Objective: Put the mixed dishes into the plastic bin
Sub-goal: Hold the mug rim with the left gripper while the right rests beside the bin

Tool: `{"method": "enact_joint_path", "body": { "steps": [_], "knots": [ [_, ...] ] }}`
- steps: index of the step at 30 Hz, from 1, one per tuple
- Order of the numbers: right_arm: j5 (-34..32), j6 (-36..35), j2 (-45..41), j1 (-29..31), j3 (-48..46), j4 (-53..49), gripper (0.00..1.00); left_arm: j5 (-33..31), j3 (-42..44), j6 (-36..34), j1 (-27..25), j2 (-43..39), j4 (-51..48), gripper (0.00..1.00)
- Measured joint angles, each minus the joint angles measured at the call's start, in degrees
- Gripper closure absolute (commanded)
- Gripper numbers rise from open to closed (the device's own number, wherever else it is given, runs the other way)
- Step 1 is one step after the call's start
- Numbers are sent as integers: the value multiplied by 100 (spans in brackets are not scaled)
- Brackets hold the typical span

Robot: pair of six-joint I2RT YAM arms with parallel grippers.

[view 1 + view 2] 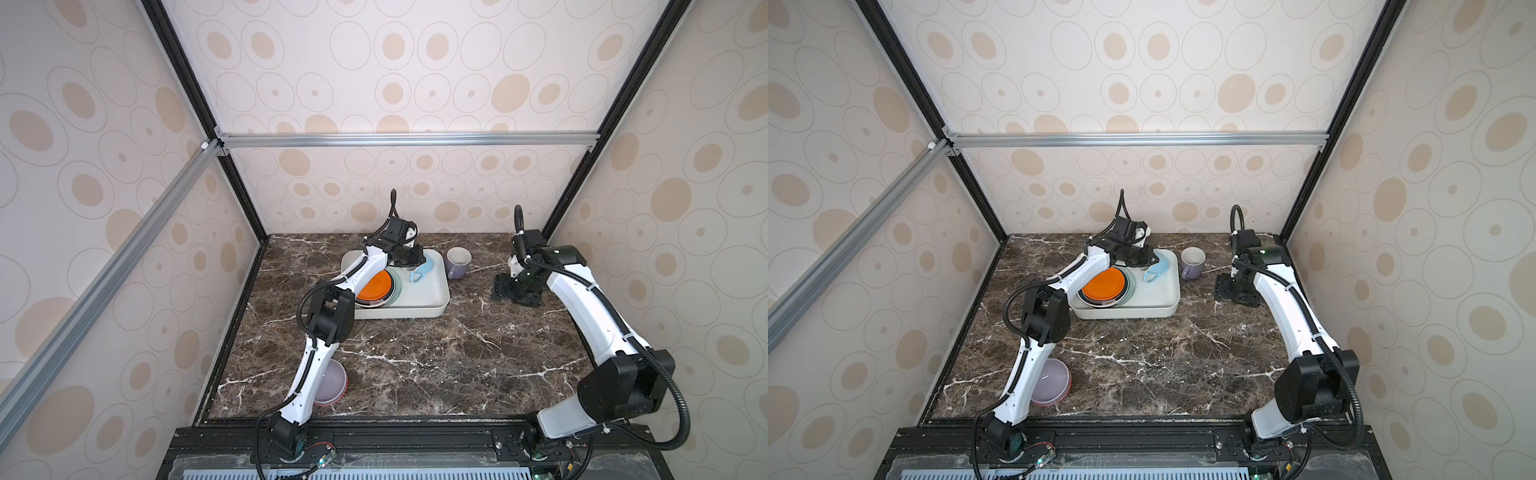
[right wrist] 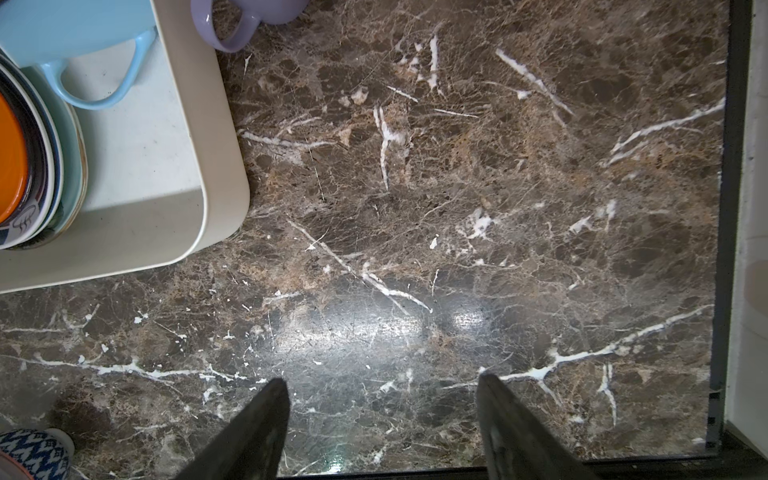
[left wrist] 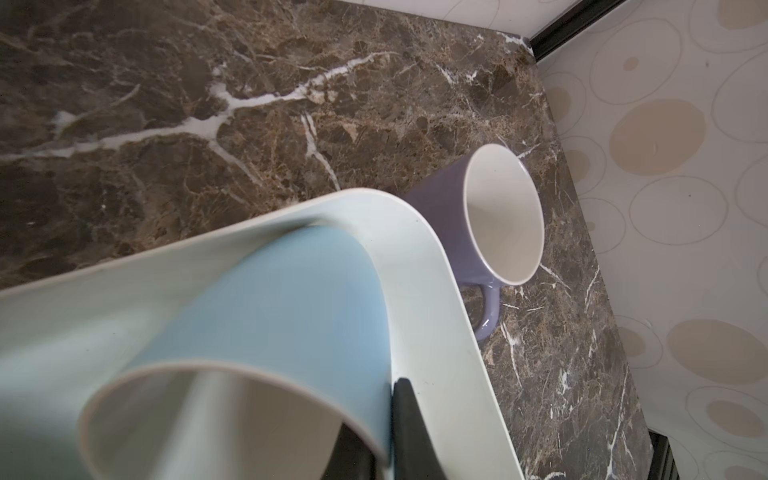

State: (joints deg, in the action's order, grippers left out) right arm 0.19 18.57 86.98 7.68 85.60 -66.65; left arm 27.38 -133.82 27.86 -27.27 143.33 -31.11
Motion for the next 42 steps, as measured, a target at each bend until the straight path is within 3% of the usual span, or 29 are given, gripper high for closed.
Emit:
{"method": "enact_joint_path", "body": {
  "steps": [10,33,36,39,42],
  "knots": [
    [24,68,-101,0,-310,52,25,-201,-391,-37,22,90,-588,97],
    [284,214,-400,0,-953,365,26,-1080,-595,-457,31,-17,-1438,92],
    [284,227,-442,0,-1023,376,26,-1093,-595,-457,26,-17,-1445,89],
    [286,260,-470,0,-1073,389,26,-1126,-595,-455,26,-17,-1471,77],
    [295,269,-496,0,-1130,409,26,-1217,-595,-479,44,-17,-1646,72]
  ]
}}
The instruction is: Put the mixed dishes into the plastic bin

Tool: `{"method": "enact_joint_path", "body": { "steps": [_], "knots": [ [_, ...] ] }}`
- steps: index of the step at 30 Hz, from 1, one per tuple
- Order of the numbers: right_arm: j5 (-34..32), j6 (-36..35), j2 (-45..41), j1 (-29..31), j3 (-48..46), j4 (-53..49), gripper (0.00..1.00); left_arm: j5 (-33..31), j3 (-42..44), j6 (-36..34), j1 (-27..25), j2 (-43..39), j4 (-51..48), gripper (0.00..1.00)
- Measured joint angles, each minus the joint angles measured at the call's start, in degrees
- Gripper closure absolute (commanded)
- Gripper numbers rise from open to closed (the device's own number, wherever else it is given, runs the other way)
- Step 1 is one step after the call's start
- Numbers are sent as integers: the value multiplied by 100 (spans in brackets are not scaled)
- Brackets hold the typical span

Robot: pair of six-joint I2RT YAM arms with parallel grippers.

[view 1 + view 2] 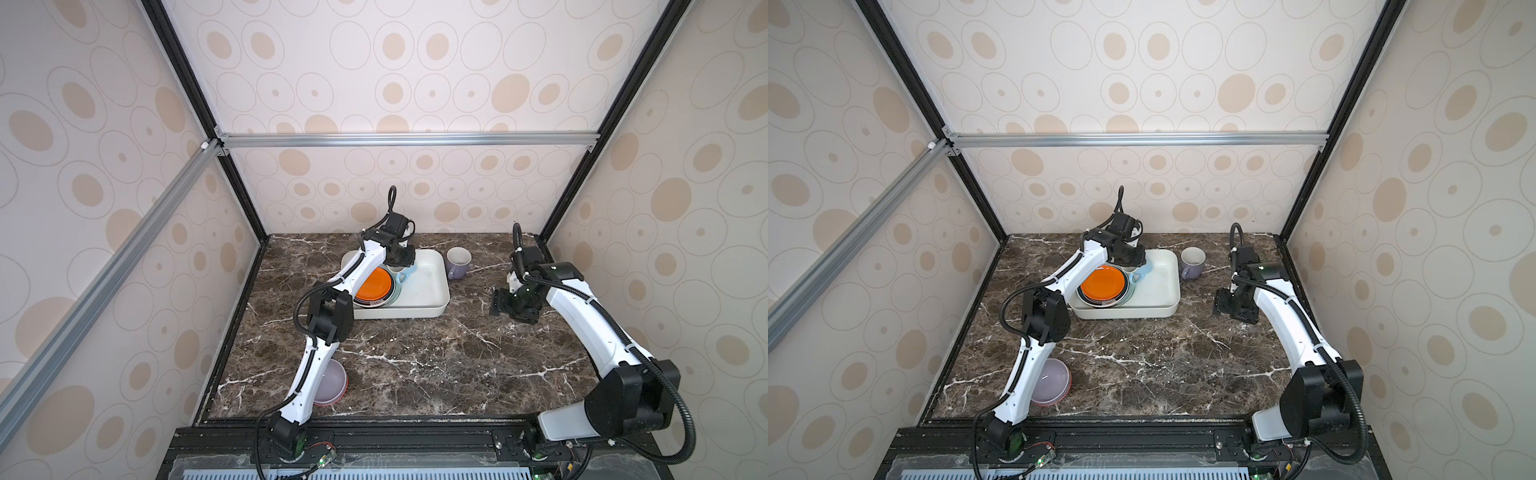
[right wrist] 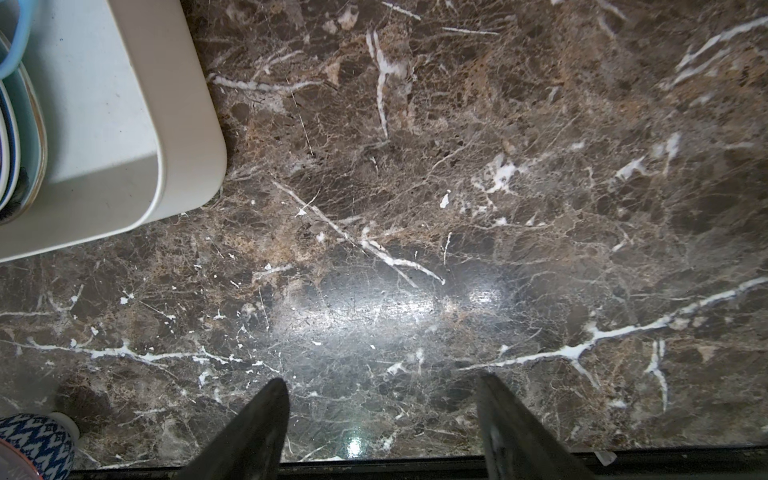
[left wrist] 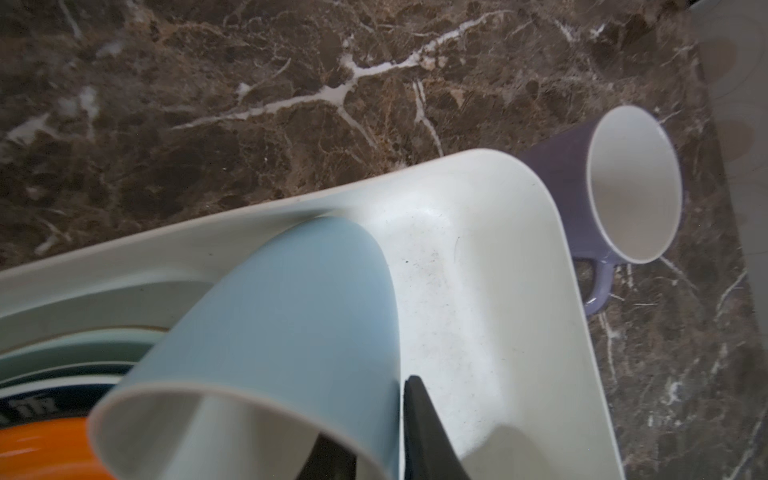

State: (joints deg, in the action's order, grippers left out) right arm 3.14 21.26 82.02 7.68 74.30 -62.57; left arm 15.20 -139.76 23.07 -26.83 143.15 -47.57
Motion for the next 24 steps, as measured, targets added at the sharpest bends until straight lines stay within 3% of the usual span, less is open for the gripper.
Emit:
{"method": "enact_joint_path", "body": {
  "steps": [15,24],
  "knots": [
    [7,48,-98,0,-212,26,26,-72,-35,92,15,0,-24,78],
    [7,57,-98,-4,-212,31,25,326,-203,232,15,24,280,86]
  ]
}}
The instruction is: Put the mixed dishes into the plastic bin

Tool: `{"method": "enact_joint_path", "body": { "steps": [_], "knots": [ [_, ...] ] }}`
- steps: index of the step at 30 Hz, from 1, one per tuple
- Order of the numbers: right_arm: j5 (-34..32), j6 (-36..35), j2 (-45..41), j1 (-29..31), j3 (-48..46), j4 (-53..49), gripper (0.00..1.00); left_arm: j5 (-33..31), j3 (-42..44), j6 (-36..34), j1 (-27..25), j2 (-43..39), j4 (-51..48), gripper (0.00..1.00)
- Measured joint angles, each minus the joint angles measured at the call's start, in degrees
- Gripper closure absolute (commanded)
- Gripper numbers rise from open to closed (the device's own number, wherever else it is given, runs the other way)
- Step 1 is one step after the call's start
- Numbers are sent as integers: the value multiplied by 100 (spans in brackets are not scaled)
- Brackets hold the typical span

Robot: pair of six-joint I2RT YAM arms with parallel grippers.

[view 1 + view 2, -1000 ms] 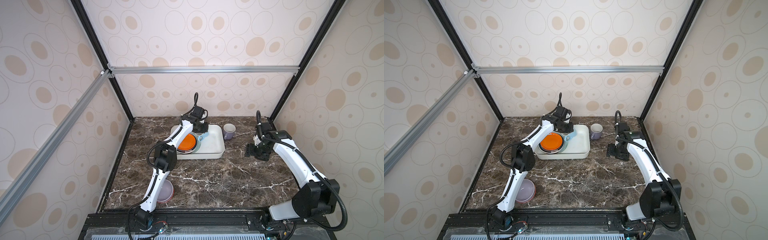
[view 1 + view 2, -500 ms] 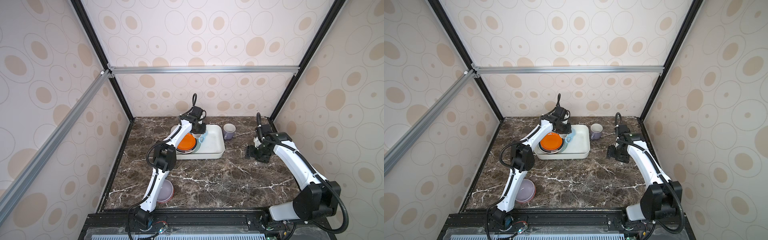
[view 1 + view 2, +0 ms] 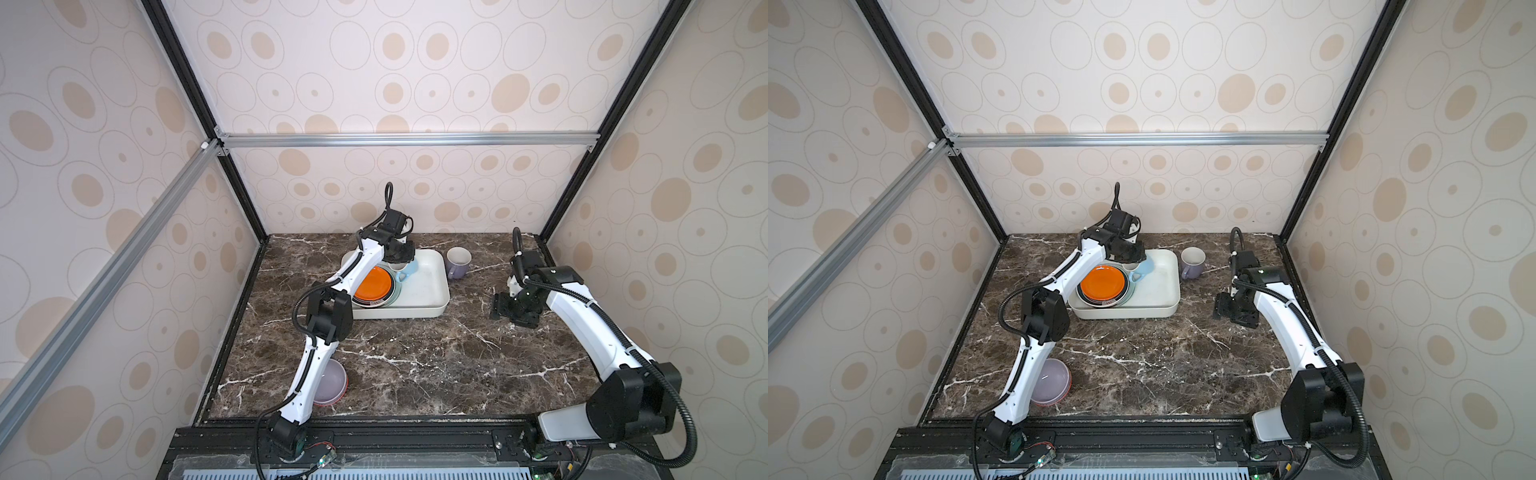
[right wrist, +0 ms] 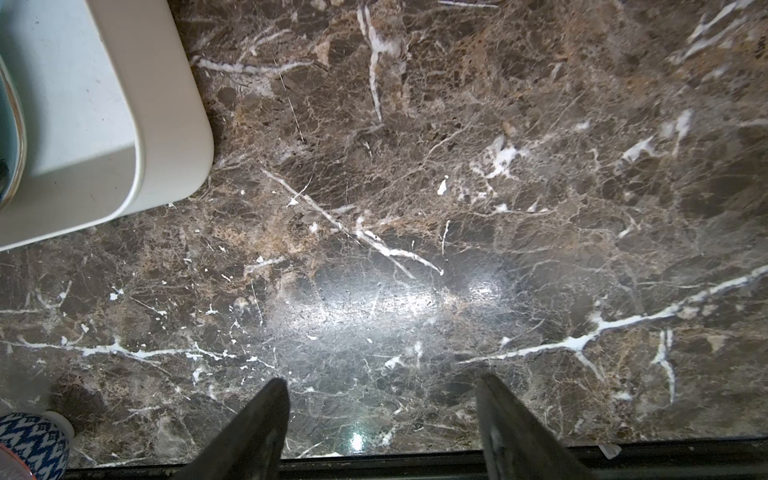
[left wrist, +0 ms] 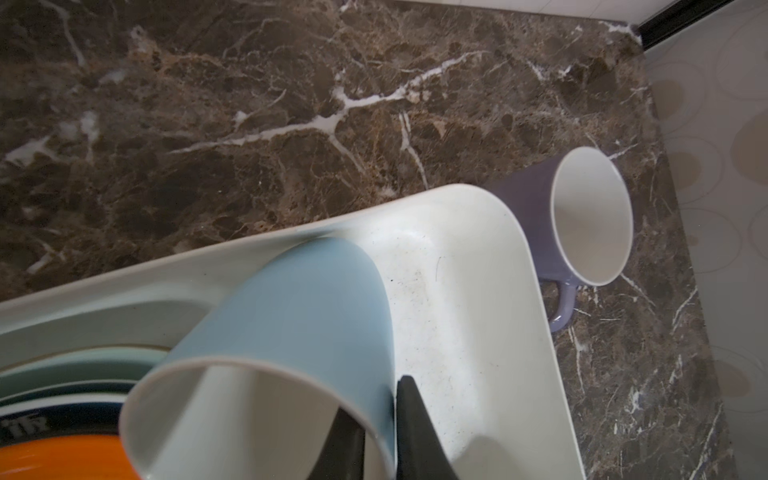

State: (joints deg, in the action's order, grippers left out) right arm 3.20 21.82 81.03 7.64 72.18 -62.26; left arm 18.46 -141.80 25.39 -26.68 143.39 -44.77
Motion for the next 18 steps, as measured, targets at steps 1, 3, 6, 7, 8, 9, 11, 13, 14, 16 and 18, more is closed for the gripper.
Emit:
{"method": "enact_joint_path", "body": {
  "steps": [1,3,6,7,8,9,11,13,14,16,18],
  "knots": [
    [0,0,0,-2,0,0,26,37,-11,7,0,0,17,86],
    [0,-2,0,-4,0,4,26,83,-15,11,-2,0,24,86],
    [9,-2,4,-7,0,22,26,118,-15,9,-7,0,24,87],
    [17,-4,9,-7,0,22,26,120,-15,9,-9,0,22,87],
    [26,-4,15,-7,0,24,26,127,-15,9,-9,0,22,87],
    [39,-4,22,-7,0,28,26,142,-15,9,-13,2,24,87],
    [68,-11,35,-9,0,42,26,166,-15,9,-22,13,44,88],
    [85,-22,42,-11,0,44,26,195,-20,11,-33,39,81,87],
    [87,-24,42,-11,0,44,26,205,-22,13,-42,52,114,87],
    [90,-26,42,-13,0,42,26,225,-22,31,-61,90,186,86],
    [87,-28,37,-22,-28,39,26,254,-24,42,-76,140,249,86]
  ]
}}
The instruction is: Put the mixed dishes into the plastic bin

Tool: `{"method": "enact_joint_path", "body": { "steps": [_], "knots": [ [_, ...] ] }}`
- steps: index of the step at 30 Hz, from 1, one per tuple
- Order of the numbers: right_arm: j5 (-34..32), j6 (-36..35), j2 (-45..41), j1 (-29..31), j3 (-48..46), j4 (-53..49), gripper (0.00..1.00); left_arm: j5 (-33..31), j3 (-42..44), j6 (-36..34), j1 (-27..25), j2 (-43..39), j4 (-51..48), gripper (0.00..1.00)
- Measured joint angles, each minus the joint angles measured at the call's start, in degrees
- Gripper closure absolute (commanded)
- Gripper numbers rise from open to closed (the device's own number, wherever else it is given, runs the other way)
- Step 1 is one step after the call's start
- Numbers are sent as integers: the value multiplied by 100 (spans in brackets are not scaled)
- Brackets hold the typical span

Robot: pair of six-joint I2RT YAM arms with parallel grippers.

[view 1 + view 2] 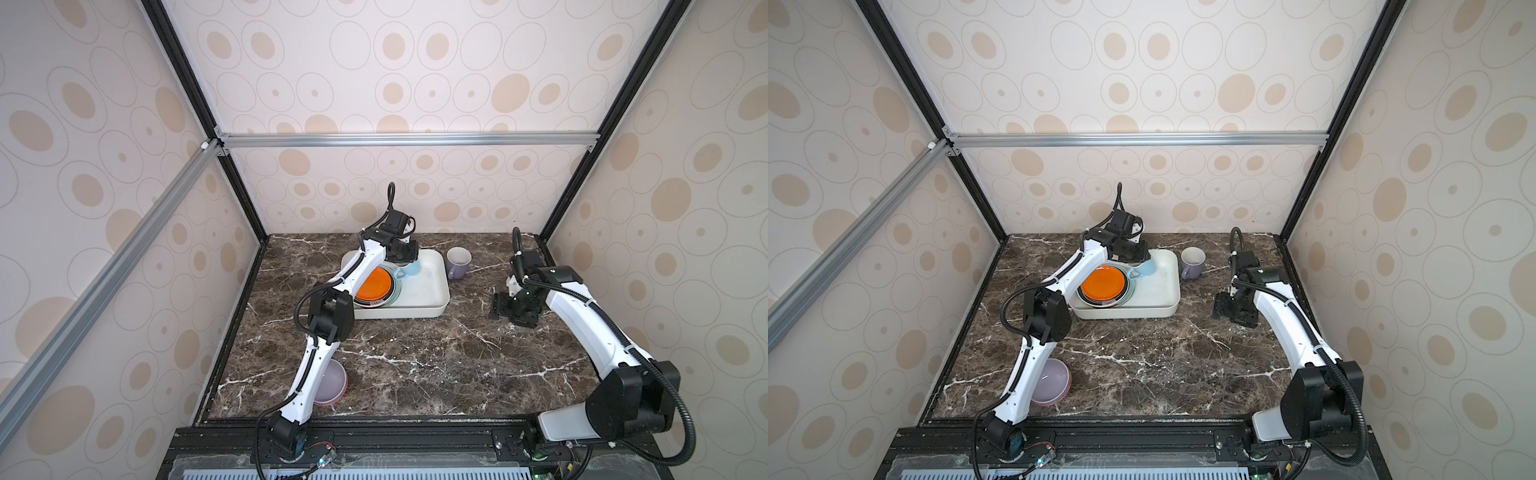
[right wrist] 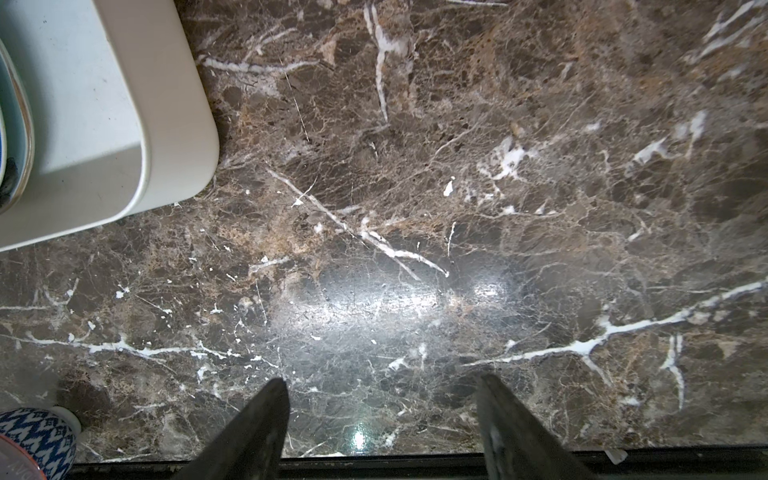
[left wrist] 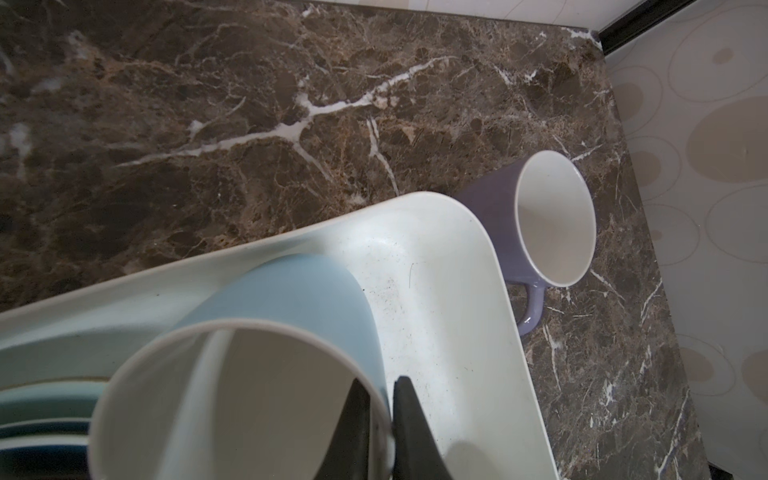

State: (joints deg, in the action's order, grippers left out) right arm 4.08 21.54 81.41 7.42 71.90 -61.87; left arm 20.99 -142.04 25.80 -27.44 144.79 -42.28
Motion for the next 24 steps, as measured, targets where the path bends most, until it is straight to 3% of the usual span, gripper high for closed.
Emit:
{"method": "enact_joint_path", "body": {
  "steps": [10,24],
  "knots": [
    [-13,0,-197,-131,-199,-42,25,153,-9,103,-7,127,205,71],
    [0,-22,-219,-144,-199,-42,26,186,-31,162,-22,127,417,71]
  ]
}}
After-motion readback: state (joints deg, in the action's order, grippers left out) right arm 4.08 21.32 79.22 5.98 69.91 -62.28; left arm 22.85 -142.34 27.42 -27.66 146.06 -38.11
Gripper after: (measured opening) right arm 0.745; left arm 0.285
